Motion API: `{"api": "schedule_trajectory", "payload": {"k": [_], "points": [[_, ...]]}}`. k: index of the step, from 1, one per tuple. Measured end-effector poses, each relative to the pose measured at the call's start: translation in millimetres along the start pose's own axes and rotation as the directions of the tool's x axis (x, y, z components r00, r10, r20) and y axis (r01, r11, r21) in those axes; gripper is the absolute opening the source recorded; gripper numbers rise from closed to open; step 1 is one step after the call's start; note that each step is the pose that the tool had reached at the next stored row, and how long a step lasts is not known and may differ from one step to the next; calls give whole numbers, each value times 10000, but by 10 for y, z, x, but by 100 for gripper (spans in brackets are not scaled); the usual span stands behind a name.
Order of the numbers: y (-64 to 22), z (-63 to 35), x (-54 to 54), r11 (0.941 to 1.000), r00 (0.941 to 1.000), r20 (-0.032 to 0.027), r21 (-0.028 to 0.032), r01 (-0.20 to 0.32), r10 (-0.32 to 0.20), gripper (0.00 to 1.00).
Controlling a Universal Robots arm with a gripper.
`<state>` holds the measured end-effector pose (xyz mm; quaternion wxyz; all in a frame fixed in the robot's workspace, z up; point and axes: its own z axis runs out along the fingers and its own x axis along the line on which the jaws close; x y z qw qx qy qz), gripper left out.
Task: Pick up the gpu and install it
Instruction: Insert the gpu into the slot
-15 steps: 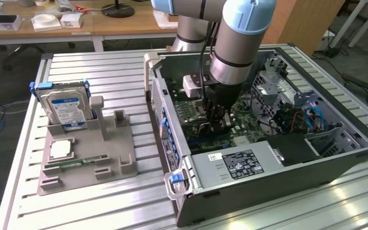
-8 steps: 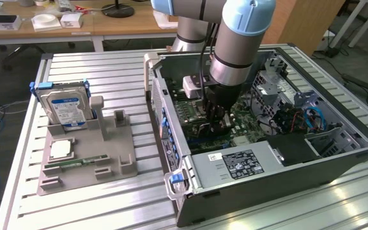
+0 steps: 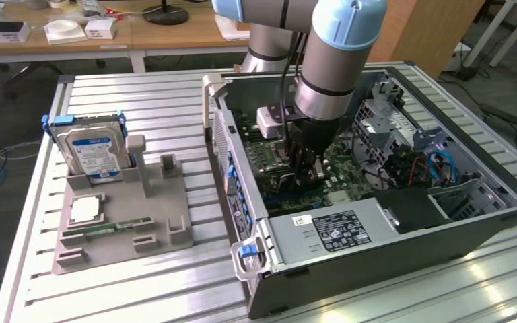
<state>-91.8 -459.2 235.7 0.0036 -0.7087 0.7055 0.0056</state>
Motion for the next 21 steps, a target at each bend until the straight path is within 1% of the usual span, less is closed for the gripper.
{"api": "schedule_trajectory", "payload": {"k": [8,10,12,21], "points": [[19,8,1,10000,10000,-4,-2,3,-3,27],[23,27,0,10000,10000,2,3,1,-1,27],[24,56,2,10000,10000,-10,0,4,-4,27],[25,61,1,10000,10000,-6,2,1,-1,27]]}}
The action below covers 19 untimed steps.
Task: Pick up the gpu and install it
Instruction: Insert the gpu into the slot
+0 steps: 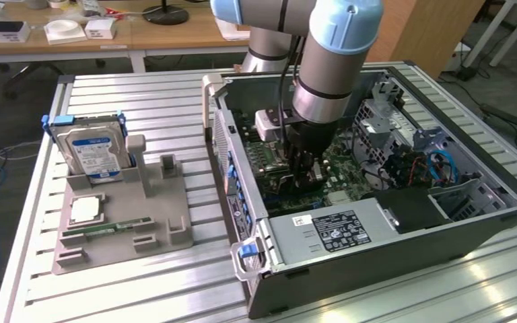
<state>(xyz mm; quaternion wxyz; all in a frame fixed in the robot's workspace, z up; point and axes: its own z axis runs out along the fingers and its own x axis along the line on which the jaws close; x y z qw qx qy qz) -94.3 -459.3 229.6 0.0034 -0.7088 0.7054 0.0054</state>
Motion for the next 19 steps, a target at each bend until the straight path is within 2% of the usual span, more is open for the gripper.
{"api": "schedule_trajectory", "payload": {"k": [5,7,8,9,16,19], "points": [[0,0,0,10000,10000,-1,-1,-1,1,27],[5,9,-4,10000,10000,38,-2,-10,10,27],[4,-6,-3,10000,10000,24,-2,-8,8,27],[3,-35,-2,10000,10000,4,-13,-4,4,34],[3,-302,-5,10000,10000,4,18,-1,1,34],[3,-356,-5,10000,10000,7,41,1,-1,34]]}}
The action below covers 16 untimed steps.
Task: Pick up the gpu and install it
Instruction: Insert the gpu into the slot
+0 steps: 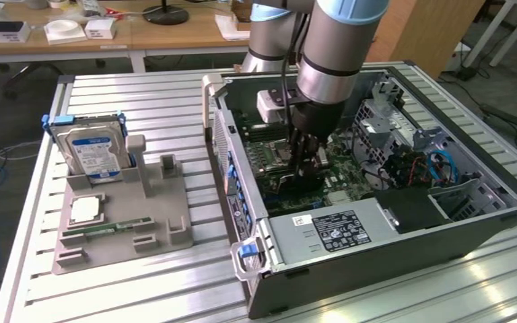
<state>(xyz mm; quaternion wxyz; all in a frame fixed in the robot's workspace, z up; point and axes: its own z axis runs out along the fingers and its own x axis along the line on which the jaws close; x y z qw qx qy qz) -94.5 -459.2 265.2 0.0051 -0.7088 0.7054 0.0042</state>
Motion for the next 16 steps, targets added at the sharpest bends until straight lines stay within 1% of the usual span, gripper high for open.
{"api": "schedule_trajectory", "payload": {"k": [5,8,9,10,12,13,16], "points": [[1,-80,-1,10000,10000,-2,21,-1,1,34],[1,-80,-1,10000,10000,2,24,2,-2,33],[2,-80,-1,10000,10000,1,23,2,-2,26],[2,-80,-1,10000,10000,1,24,2,-2,26],[3,-81,-1,10000,10000,0,24,1,-1,14],[3,-81,-1,10000,10000,0,23,2,-2,10],[3,-81,-1,10000,10000,0,23,2,-2,10]]}}
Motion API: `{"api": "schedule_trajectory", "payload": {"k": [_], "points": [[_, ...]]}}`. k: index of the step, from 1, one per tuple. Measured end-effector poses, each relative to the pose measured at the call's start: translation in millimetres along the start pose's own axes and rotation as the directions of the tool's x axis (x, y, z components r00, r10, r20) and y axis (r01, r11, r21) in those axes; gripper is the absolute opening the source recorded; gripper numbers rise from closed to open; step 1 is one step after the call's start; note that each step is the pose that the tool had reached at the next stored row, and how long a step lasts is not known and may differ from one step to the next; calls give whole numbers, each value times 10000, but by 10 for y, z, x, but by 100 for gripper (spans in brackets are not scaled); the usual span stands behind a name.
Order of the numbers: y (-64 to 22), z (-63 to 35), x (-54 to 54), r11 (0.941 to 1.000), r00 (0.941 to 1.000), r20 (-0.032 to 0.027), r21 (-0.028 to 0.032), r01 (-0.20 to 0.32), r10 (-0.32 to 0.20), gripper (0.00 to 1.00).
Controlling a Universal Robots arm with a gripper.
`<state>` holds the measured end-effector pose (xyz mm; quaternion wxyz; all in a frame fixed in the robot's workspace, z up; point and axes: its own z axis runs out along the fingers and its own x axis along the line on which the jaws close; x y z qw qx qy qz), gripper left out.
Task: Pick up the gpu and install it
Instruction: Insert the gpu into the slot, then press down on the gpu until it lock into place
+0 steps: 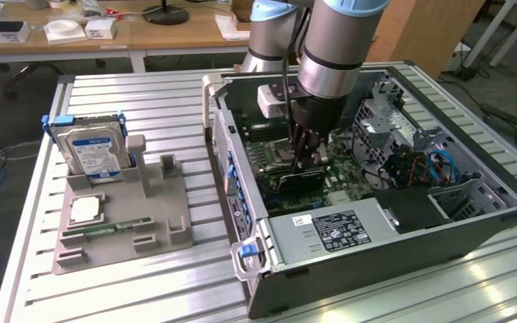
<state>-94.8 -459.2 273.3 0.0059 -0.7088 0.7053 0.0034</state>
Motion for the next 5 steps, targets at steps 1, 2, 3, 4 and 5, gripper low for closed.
{"api": "schedule_trajectory", "payload": {"k": [1,2,3,4,5], "points": [[0,0,0,10000,10000,0,0,0,0,10],[1,0,0,10000,10000,0,1,0,0,10],[3,0,0,10000,10000,0,0,0,0,10],[3,0,0,10000,10000,0,0,0,0,10],[3,0,0,10000,10000,0,0,0,0,10]]}}
